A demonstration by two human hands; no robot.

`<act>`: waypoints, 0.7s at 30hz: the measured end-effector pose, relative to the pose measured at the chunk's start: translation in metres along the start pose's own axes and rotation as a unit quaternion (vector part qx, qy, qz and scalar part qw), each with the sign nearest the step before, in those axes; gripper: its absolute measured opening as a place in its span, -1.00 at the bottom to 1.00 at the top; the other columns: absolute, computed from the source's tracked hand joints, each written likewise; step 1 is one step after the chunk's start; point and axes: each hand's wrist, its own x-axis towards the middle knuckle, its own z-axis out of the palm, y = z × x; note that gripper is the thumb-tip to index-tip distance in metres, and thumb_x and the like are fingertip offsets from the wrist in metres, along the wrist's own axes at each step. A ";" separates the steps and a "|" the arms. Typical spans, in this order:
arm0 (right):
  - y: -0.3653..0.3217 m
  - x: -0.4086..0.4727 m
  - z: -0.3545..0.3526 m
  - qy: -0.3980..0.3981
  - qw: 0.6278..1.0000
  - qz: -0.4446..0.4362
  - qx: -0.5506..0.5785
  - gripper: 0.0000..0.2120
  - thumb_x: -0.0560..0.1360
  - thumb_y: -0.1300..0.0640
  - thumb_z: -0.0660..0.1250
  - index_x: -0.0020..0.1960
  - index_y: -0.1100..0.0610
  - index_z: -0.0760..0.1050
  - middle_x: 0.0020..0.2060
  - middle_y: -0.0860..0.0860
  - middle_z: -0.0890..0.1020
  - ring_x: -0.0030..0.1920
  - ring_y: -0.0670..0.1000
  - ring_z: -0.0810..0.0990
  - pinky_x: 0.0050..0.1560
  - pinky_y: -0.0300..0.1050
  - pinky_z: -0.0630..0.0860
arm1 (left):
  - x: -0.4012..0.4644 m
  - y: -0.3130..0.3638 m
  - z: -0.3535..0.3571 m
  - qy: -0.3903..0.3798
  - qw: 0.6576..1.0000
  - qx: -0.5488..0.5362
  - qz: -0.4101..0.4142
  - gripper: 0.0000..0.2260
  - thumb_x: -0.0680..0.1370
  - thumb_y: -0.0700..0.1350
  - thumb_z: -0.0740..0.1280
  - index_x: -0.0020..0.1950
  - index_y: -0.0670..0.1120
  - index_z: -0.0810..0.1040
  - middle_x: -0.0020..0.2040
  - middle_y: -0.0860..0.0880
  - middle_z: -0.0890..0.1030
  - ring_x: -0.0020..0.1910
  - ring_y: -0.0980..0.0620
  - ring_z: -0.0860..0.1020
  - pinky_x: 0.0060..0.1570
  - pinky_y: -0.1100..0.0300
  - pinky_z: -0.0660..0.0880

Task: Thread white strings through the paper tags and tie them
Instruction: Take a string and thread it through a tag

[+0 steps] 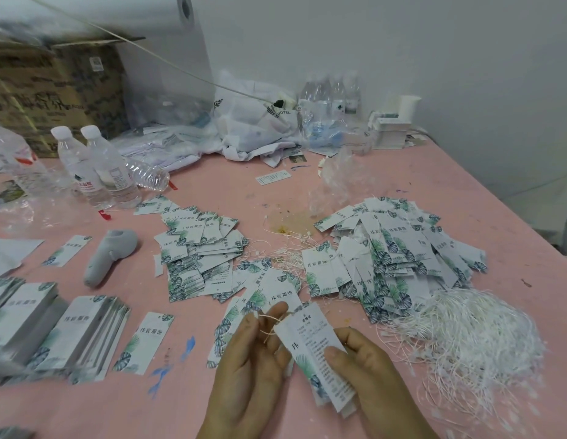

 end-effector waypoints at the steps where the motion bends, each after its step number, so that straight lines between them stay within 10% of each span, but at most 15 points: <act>1: 0.001 0.001 0.000 -0.009 0.999 0.001 0.036 -0.80 0.37 0.07 0.48 -0.01 0.03 0.65 0.00 0.20 0.70 -0.08 0.13 0.70 -0.10 -0.02 0.59 | -0.001 -0.002 0.002 0.003 1.000 0.024 -0.007 -0.67 0.52 -0.08 0.35 0.12 -0.32 0.51 -0.10 -0.27 0.62 -0.13 -0.20 0.61 -0.11 -0.05 0.59; 9: 0.006 0.002 0.003 -0.055 0.991 0.023 0.121 -0.49 0.28 0.12 0.57 0.19 0.19 0.55 0.04 0.29 0.66 -0.09 0.16 0.68 -0.13 -0.06 0.62 | -0.017 -0.020 0.012 -0.029 0.952 0.304 0.006 -0.60 0.21 -0.01 0.55 -0.01 -0.13 0.72 -0.13 -0.28 0.70 -0.19 -0.15 0.66 -0.20 0.07 0.58; 21: -0.013 0.003 -0.015 0.021 0.989 0.029 0.146 -0.78 0.28 0.25 0.56 -0.10 0.27 0.66 -0.13 0.30 0.67 -0.22 0.18 0.67 -0.25 0.01 0.61 | -0.021 -0.023 0.014 -0.023 0.913 0.391 0.113 -0.81 0.35 -0.11 0.45 -0.08 -0.10 0.74 -0.26 -0.16 0.69 -0.29 -0.04 0.63 -0.26 0.24 0.53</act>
